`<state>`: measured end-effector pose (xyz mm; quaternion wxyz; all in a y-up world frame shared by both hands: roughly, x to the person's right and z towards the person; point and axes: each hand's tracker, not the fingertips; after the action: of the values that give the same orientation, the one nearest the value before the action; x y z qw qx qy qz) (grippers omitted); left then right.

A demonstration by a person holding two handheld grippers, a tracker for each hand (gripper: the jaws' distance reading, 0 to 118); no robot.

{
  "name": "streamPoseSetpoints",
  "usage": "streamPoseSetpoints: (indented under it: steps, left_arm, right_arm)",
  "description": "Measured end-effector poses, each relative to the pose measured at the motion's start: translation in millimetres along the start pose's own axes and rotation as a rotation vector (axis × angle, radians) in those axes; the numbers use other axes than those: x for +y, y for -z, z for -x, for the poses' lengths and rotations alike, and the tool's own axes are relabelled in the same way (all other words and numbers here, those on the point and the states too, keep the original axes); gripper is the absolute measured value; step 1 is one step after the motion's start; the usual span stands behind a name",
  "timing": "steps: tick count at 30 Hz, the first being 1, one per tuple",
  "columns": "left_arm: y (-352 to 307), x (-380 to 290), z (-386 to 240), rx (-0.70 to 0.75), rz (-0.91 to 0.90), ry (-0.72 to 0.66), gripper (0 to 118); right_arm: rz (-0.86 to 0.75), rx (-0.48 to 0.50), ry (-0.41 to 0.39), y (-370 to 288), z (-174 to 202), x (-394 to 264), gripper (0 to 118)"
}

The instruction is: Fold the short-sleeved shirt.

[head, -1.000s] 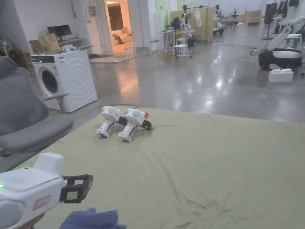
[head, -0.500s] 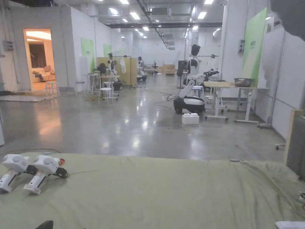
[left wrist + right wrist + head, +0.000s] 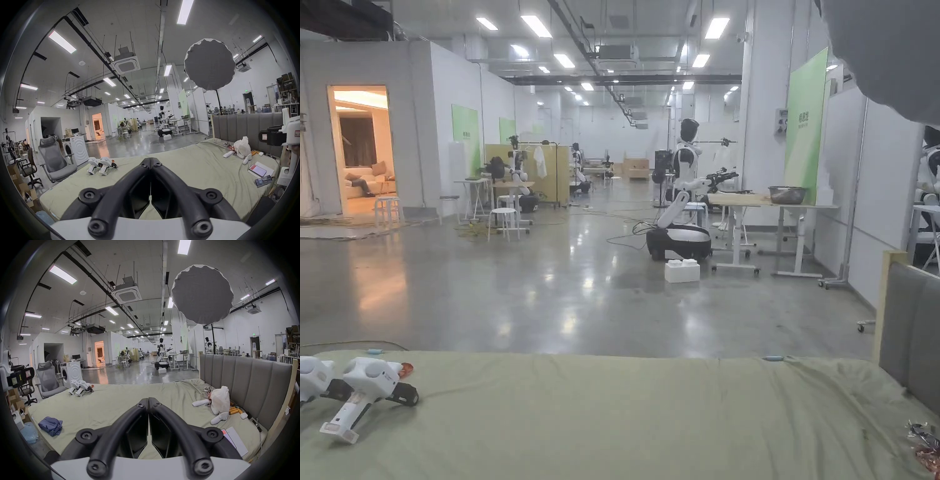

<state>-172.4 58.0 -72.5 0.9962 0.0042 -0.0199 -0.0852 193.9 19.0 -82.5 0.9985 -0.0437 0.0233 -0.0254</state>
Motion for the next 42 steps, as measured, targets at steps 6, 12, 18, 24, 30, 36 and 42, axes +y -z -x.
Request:
streamPoseSetpoints:
  steps: [6, 12, 18, 24, 30, 36, 42]
  left_arm:
    - [0.9, -1.9, 7.5, 0.005, 0.01, -0.037, 0]
    - [-0.5, -3.7, 10.9, 0.006, 0.015, -0.061, 0]
    - [-0.4, -4.1, 11.1, -0.003, 0.02, -0.065, 0]
    - [0.3, -5.4, 10.8, -0.006, 0.026, -0.07, 0]
    - [0.8, -5.1, 9.1, -0.013, 0.024, -0.071, 0]
    - [0.5, -5.5, 9.6, -0.02, 0.029, -0.074, 0]
    - [0.9, -5.4, 8.7, -0.023, 0.03, -0.074, 0]
  right_arm:
    - [-0.004, -0.005, 0.003, -2.4, -0.2, -0.6, 0]
    - [0.001, -0.003, 0.004, -2.9, 1.0, -0.9, 0]
    - [0.0, 0.003, 0.006, -2.7, 4.1, -0.6, 0]
    - [-0.002, 0.008, 0.008, -3.3, 5.2, 0.1, 0]
    - [-0.001, 0.01, 0.005, -3.8, 6.0, 0.6, 0]
    - [-0.004, 0.011, 0.005, -4.3, 6.2, 1.0, 0]
    - [0.001, 0.008, 0.001, -4.7, 7.2, 1.5, 0]
